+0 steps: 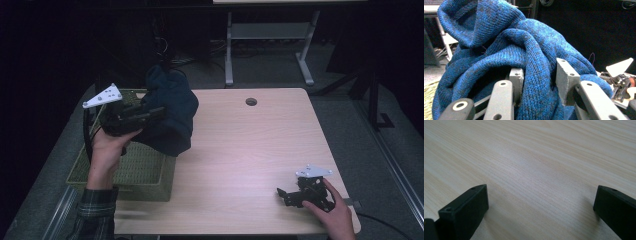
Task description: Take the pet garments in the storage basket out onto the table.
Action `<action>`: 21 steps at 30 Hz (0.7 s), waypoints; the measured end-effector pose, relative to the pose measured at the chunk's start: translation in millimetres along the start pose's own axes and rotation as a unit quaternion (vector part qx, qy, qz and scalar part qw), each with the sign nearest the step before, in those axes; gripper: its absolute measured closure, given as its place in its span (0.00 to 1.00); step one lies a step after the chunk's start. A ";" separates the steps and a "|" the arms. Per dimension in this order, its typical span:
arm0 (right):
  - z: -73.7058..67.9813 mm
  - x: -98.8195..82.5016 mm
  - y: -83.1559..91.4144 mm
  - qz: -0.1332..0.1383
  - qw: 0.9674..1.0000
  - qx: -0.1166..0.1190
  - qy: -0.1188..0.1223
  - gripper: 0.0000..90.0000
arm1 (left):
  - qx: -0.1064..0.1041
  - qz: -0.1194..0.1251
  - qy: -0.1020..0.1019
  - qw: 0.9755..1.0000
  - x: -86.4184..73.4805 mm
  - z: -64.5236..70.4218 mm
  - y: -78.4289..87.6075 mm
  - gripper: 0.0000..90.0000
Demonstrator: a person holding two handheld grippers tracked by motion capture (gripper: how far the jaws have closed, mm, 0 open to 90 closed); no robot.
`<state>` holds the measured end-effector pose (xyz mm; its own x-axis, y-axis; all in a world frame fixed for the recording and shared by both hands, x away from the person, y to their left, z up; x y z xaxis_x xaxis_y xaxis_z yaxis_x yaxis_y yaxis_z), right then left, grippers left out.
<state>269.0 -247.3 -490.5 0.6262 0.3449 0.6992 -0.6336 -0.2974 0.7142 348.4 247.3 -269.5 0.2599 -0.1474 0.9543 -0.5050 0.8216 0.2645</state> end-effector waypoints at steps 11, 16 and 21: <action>0.1 0.1 -0.1 0.000 1.000 0.000 0.000 0.00 | -0.028 -0.002 -0.011 1.000 7.2 11.1 -23.0 0.69; 0.1 0.1 0.0 0.000 1.000 0.001 0.000 0.00 | -0.040 -0.002 -0.016 0.999 9.9 16.6 -35.1 0.69; 0.1 0.1 0.1 0.000 1.000 0.000 0.000 0.00 | -0.052 -0.003 -0.020 0.998 11.8 22.7 -48.9 0.69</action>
Point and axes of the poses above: each handheld gripper's, and its own axes: y roughly backward along the jaws, x roughly out of its top, z roughly to its right, the point moved 1 cm from there along -y, roughly forward along the jaws, and after that the axes turned 5 degrees about -x, right-handed, at the moved point
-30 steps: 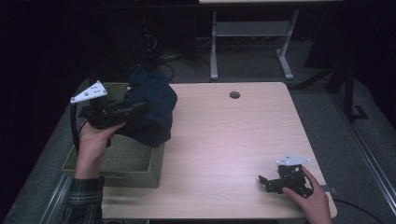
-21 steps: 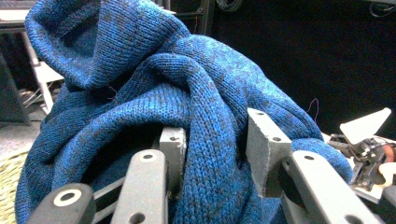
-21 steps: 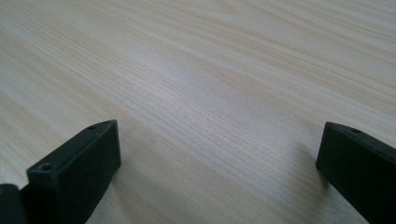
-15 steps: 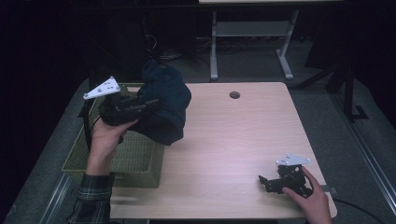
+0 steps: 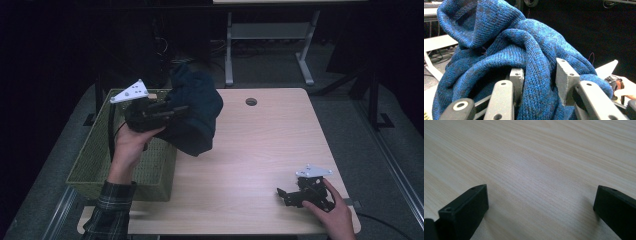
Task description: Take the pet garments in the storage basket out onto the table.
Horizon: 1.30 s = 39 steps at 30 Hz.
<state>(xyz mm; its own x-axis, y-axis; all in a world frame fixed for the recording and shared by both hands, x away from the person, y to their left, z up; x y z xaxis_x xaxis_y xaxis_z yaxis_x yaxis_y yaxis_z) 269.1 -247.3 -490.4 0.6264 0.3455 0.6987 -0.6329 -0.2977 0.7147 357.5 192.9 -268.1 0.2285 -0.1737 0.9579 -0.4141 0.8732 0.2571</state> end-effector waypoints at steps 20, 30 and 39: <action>0.0 0.0 0.0 0.001 1.000 0.000 0.000 0.00 | -0.051 -0.026 -0.006 0.998 -6.7 18.7 -68.2 0.69; 0.0 0.0 0.0 0.001 1.000 0.000 0.000 0.00 | -0.064 -0.061 -0.004 0.996 -26.4 25.9 -107.6 0.69; 0.0 0.0 -0.1 0.001 1.000 0.000 0.000 0.00 | -0.073 -0.096 0.005 0.993 -50.6 26.6 -138.1 0.69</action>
Point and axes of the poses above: each handheld gripper's, and its own axes: y roughly backward along the jaws, x roughly out of its top, z roughly to its right, the point moved 1 cm from there along -y, roughly forward along the jaws, and after that the axes turned 5 degrees about -x, right-handed, at the moved point
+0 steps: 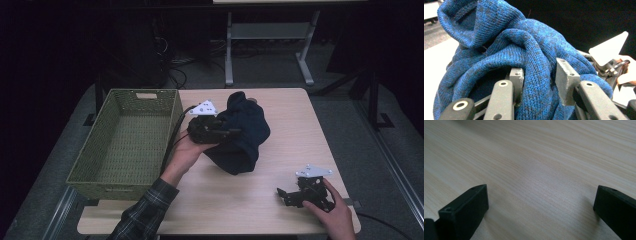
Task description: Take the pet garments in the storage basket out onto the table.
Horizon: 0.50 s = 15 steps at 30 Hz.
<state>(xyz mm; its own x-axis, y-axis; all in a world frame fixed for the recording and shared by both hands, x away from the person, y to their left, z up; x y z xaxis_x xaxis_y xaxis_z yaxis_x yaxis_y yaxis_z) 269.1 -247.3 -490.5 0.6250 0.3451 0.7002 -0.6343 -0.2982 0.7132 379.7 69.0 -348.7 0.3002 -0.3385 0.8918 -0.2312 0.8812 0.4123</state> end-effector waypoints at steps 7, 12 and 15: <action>0.1 0.0 0.0 0.000 1.000 0.000 0.001 0.00 | -0.003 -0.039 0.009 0.999 -17.2 -4.6 -30.8 0.69; 0.0 -0.1 0.0 -0.001 1.000 0.000 0.000 0.00 | -0.003 -0.068 0.021 0.997 -32.6 -10.5 -52.1 0.69; 0.0 -0.1 0.0 -0.001 1.000 0.000 0.000 0.00 | -0.001 -0.085 0.022 0.996 -41.0 -13.2 -62.9 0.68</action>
Point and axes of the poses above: each handheld gripper's, and its own axes: y roughly backward along the jaws, x roughly out of its top, z roughly to its right, the point moved 1 cm from there along -y, roughly forward along the jaws, and after that the axes turned 5 degrees about -x, right-handed, at the moved point
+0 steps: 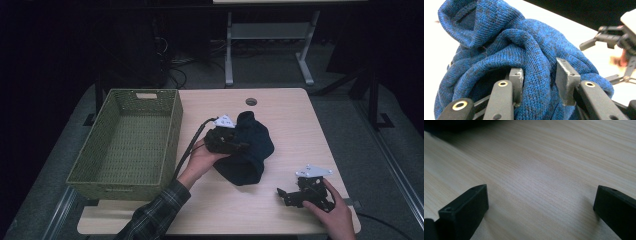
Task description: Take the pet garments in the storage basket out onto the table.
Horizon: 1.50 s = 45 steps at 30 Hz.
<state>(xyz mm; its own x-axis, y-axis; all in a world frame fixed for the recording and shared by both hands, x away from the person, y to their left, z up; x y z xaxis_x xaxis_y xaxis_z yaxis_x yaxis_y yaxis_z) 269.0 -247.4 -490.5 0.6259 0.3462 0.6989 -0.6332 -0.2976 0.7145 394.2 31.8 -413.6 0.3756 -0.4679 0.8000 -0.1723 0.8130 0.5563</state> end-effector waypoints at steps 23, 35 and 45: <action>0.1 0.0 -0.1 0.000 1.000 0.000 0.001 0.00 | 0.015 -0.073 0.007 0.997 -26.1 -9.8 -57.3 0.50; 0.0 0.0 -0.1 0.000 1.000 0.000 0.000 0.00 | 0.020 -0.044 0.003 0.999 -5.9 -0.2 -29.1 0.22; 0.0 0.0 -0.1 0.001 1.000 0.000 0.000 0.00 | 0.042 -0.050 -0.003 0.998 -2.4 9.0 -6.5 0.17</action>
<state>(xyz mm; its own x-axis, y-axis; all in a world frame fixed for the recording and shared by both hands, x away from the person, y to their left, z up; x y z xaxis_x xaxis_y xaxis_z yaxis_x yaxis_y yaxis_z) 269.1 -247.3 -490.6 0.6251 0.3459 0.6997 -0.6336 -0.2986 0.7137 386.2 24.5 -417.1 0.3895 -0.5468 0.7412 -0.2108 0.7305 0.6496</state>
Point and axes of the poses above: each handheld gripper's, and its own axes: y roughly backward along the jaws, x roughly out of its top, z roughly to its right, the point moved 1 cm from there along -y, roughly forward along the jaws, and after that the axes turned 5 degrees about -x, right-handed, at the moved point
